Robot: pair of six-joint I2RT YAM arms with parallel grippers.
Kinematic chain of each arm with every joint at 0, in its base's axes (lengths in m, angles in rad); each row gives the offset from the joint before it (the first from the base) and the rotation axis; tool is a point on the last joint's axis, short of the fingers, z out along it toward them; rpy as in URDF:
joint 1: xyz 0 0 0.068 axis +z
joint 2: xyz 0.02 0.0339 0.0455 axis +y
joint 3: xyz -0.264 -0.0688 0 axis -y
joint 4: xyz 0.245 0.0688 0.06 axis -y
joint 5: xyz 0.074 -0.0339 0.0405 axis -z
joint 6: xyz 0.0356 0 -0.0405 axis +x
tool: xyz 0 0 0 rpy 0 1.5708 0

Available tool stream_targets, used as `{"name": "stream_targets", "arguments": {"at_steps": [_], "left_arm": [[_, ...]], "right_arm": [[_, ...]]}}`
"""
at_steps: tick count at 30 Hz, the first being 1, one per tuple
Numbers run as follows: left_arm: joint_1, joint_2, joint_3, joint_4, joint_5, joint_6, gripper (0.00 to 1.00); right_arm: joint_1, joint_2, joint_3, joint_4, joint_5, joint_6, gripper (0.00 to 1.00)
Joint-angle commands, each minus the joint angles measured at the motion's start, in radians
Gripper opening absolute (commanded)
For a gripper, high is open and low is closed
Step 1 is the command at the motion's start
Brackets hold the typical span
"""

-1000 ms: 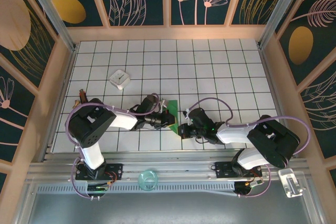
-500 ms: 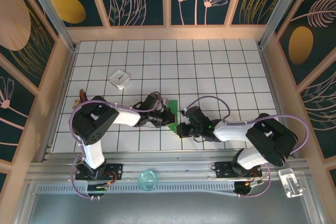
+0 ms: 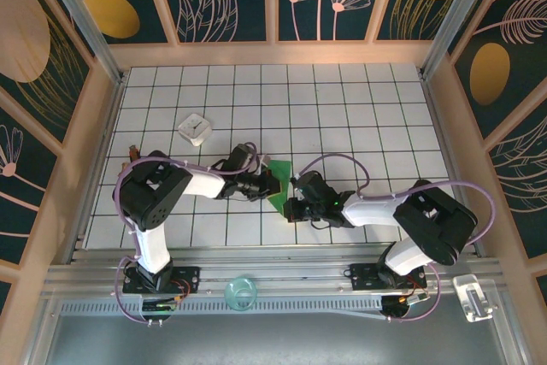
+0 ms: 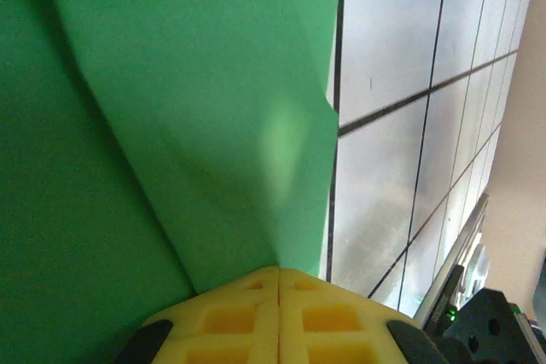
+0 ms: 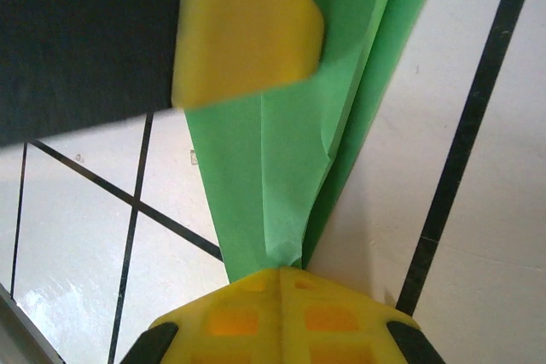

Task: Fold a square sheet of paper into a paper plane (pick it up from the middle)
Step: Perform the fourth fold on the wing at the bottom-center of the table.

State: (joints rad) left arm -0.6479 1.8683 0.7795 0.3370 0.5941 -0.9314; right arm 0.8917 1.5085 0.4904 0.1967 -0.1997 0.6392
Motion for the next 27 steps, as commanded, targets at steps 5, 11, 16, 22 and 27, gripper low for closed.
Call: {"name": "stream_targets", "arguments": {"at_steps": [5,11,16,22,27], "left_arm": [[0.085,0.069,0.075,-0.109,-0.065,0.106,0.1],[0.141,0.121,0.139,-0.144,-0.063,0.147,0.12],[0.176,0.16,0.214,-0.178,-0.057,0.171,0.15],[0.218,0.214,0.299,-0.217,-0.071,0.2,0.16],[0.265,0.247,0.339,-0.212,-0.066,0.2,0.19]], "right_arm": [[0.019,0.098,-0.064,-0.286,0.046,0.006,0.0],[0.019,0.102,-0.061,-0.292,0.045,0.007,0.0],[0.021,0.111,-0.062,-0.296,0.045,0.005,0.0],[0.023,0.118,-0.064,-0.296,0.04,0.007,0.0],[0.023,0.124,-0.064,-0.293,0.039,0.007,0.0]]}}
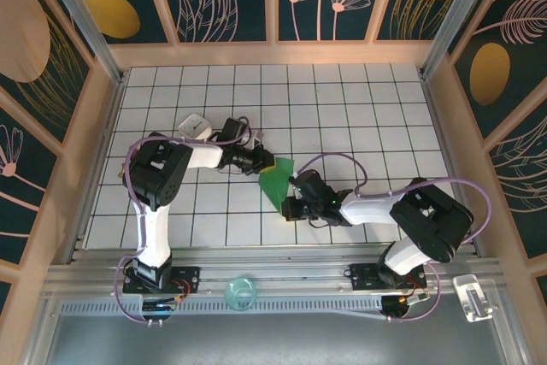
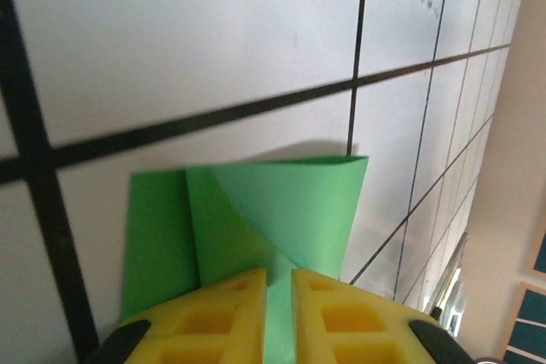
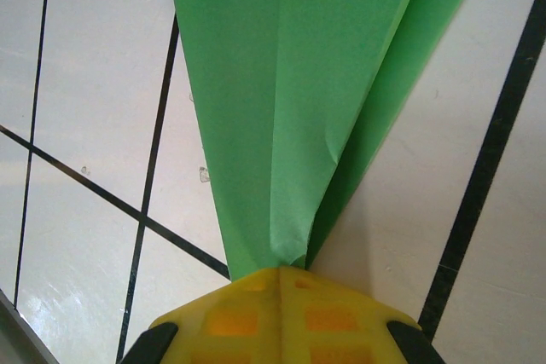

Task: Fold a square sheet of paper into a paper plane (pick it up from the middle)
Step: Perform the fourth fold on the wing at the bottom-center of the table.

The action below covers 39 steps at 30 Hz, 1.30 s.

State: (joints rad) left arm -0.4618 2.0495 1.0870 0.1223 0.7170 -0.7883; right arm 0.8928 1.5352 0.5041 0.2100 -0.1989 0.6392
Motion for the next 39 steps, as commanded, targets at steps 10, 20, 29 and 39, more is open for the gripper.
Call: {"name": "stream_targets", "arguments": {"at_steps": [10,20,29,39], "left_arm": [[0.133,0.082,0.117,0.003,-0.151,0.049,0.27],[0.055,-0.275,-0.26,0.214,-0.166,-0.07,0.38],[0.037,-0.4,-0.425,0.249,-0.185,-0.088,0.4],[0.037,-0.397,-0.452,0.27,-0.185,-0.102,0.4]], "right_arm": [[0.023,0.073,-0.075,-0.303,0.043,-0.001,0.0],[-0.071,-0.28,-0.062,-0.1,-0.048,-0.027,0.12],[-0.179,-0.123,0.037,0.03,-0.096,-0.083,0.32],[-0.151,0.019,0.099,0.097,-0.12,-0.109,0.36]]}}
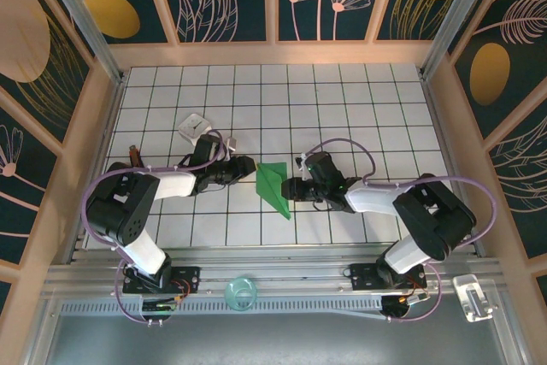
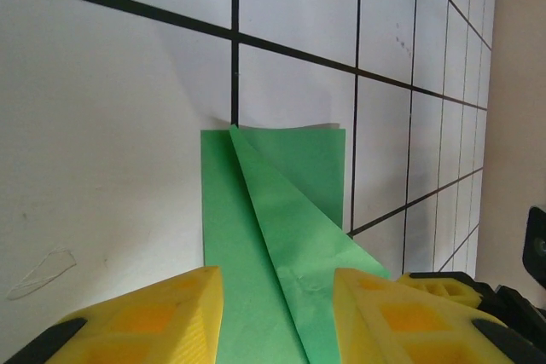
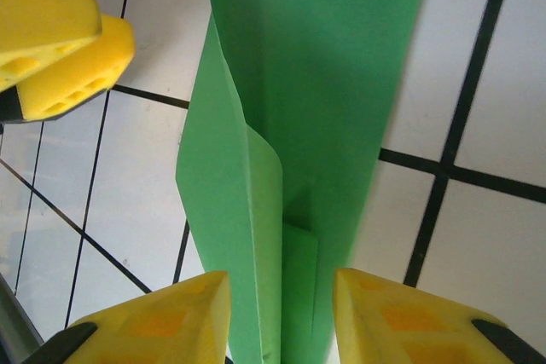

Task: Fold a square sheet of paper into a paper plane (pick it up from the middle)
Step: Perform the fourth fold on the wing at the bottom-center of the table, then turn over the paper at the center of the table.

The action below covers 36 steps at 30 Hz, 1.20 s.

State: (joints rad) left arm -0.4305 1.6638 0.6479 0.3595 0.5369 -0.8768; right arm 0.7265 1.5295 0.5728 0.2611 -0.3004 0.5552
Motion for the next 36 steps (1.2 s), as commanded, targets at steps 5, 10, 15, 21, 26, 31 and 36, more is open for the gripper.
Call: {"name": "stream_targets", "arguments": {"at_steps": [5,10,15,21,26,31,36], "left_arm": [[0.006,-0.006,-0.013,0.032,0.003,-0.013,0.39],[0.007,-0.007,-0.013,0.021,-0.003,-0.008,0.39],[0.012,-0.056,-0.019,0.006,-0.031,-0.019,0.39],[0.049,-0.171,-0.039,-0.028,-0.09,-0.028,0.4],[0.095,-0.245,-0.07,-0.048,-0.144,-0.04,0.42],[0.14,-0.279,-0.091,-0.073,-0.177,-0.034,0.44],[0.193,-0.289,-0.102,-0.098,-0.198,-0.023,0.45]], "right_arm": [[0.03,0.083,0.059,0.058,-0.019,-0.037,0.28],[0.034,0.112,0.08,0.055,-0.014,-0.044,0.13],[0.001,0.016,0.089,-0.068,0.078,-0.097,0.0],[-0.024,-0.15,0.25,-0.49,0.504,-0.251,0.0],[0.049,-0.101,0.442,-0.845,0.981,-0.263,0.0],[0.155,0.073,0.603,-1.115,1.271,-0.141,0.0],[0.285,0.322,0.744,-1.296,1.353,-0.003,0.0]]}}
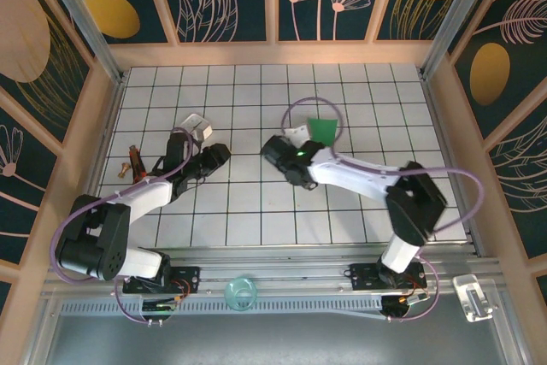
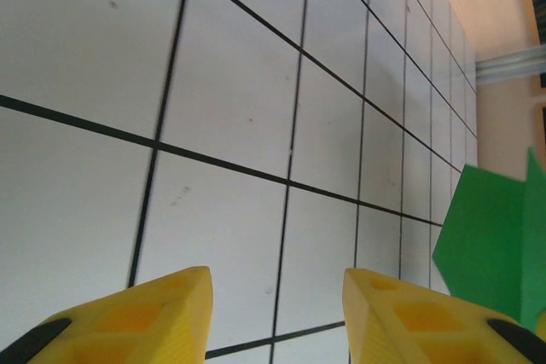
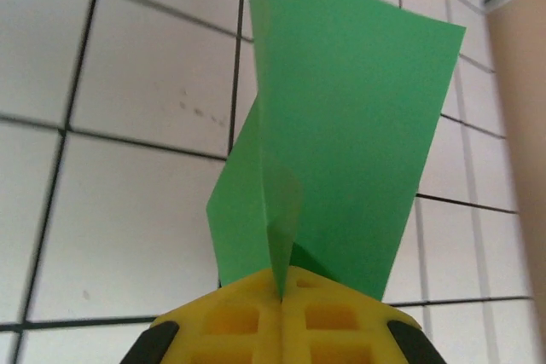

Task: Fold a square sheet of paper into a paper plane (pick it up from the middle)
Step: Turn over the paper at the center of the table.

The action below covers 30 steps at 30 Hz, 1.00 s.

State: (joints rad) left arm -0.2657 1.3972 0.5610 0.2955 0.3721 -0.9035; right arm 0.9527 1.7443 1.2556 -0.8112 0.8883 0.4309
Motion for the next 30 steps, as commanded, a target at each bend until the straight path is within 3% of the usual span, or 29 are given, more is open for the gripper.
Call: {"name": "stream_targets", "arguments": {"at_steps": [1,6,15,18,21,25,30], "left_arm": [[0.042,-0.026,-0.019,-0.036,-0.037,0.006,0.46],[0.106,-0.031,-0.02,-0.059,-0.049,0.029,0.48],[0.126,-0.029,0.01,-0.087,-0.034,0.063,0.5],[0.127,-0.032,0.017,-0.09,0.02,0.064,0.5],[0.111,-0.054,0.011,-0.093,0.077,0.047,0.5],[-0.016,-0.102,0.015,-0.111,0.055,0.024,0.48],[-0.164,-0.109,-0.021,-0.025,0.08,-0.074,0.37]], "right_arm": [[0.084,0.167,0.092,-0.261,0.169,0.147,0.0],[0.195,0.346,0.191,-0.273,0.114,0.176,0.0],[0.273,0.37,0.224,-0.055,-0.109,0.09,0.22],[0.273,0.296,0.191,0.059,-0.208,0.049,0.29],[0.257,0.17,0.109,0.194,-0.328,0.022,0.3],[0.173,-0.076,-0.119,0.379,-0.54,0.01,0.28],[-0.028,-0.346,-0.442,0.638,-0.883,0.021,0.26]]}}
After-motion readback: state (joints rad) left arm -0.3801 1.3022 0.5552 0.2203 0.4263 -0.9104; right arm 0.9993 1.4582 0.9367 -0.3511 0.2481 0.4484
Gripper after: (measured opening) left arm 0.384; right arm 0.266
